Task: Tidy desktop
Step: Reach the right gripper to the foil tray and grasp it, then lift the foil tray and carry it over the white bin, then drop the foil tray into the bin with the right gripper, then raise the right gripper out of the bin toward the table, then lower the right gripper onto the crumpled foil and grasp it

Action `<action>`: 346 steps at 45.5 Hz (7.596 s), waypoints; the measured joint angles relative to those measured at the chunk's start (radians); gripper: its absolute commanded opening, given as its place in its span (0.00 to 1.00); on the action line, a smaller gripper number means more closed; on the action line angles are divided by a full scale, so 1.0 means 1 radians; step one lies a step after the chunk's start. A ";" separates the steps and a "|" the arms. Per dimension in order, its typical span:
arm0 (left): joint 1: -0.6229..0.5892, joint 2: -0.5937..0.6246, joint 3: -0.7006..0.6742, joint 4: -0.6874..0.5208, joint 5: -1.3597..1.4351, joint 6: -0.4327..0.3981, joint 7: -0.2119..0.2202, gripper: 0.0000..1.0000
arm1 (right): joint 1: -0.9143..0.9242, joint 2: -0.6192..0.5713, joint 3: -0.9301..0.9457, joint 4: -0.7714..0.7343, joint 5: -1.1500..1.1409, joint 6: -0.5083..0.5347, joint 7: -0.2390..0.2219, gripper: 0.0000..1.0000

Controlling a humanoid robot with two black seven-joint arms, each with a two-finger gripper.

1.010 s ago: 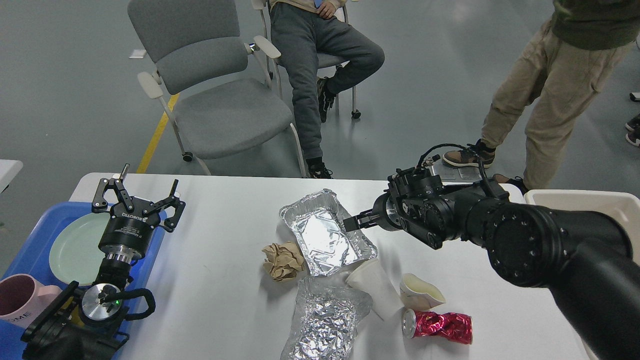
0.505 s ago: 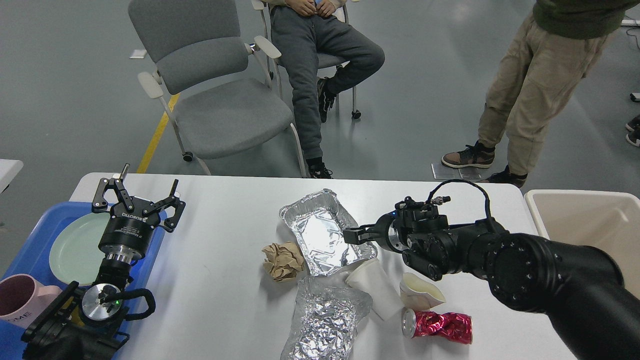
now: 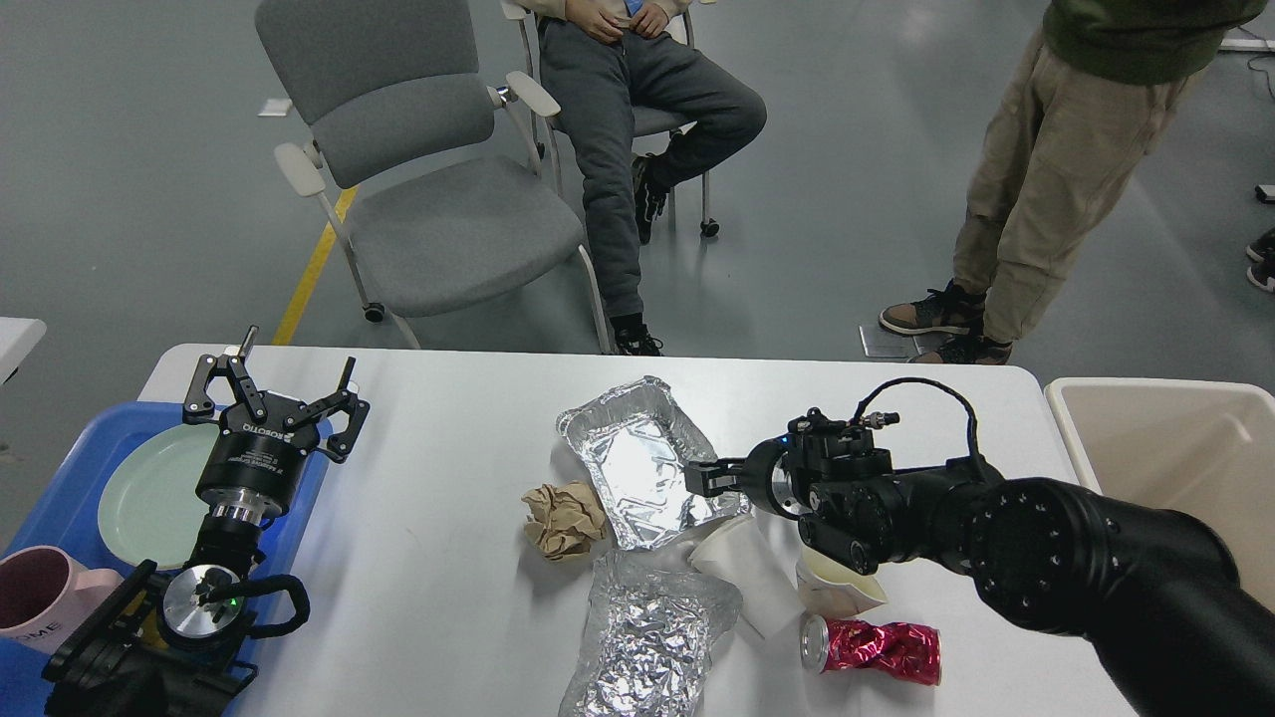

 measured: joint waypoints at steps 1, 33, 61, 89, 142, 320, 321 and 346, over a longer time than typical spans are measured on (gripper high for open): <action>0.000 0.000 0.000 0.000 0.000 0.000 0.000 0.97 | -0.001 0.000 0.000 0.000 0.000 0.000 0.000 0.64; 0.000 0.000 0.000 0.000 0.000 0.000 0.000 0.97 | -0.031 0.000 0.004 0.003 0.000 -0.005 -0.008 0.00; 0.000 0.000 0.000 0.000 0.000 0.000 0.000 0.97 | 0.110 -0.064 0.077 0.169 0.091 0.016 -0.046 0.00; 0.000 0.002 0.000 0.000 0.000 0.001 0.000 0.97 | 0.975 -0.409 -0.172 0.835 0.437 0.459 -0.162 0.00; 0.001 0.002 0.000 0.000 0.000 0.001 -0.002 0.97 | 0.252 -1.042 -0.008 0.368 0.361 0.297 -0.274 0.00; 0.001 0.002 0.000 0.000 0.000 0.001 -0.002 0.97 | 0.833 -0.403 0.122 1.191 0.498 0.399 -0.329 0.96; 0.001 0.002 0.000 0.000 0.000 0.001 -0.002 0.97 | 0.797 -0.391 0.135 1.179 0.499 0.381 -0.329 0.95; 0.001 0.001 0.000 0.000 0.000 0.002 -0.001 0.97 | 0.263 -0.213 0.230 0.788 0.501 0.190 -0.334 0.87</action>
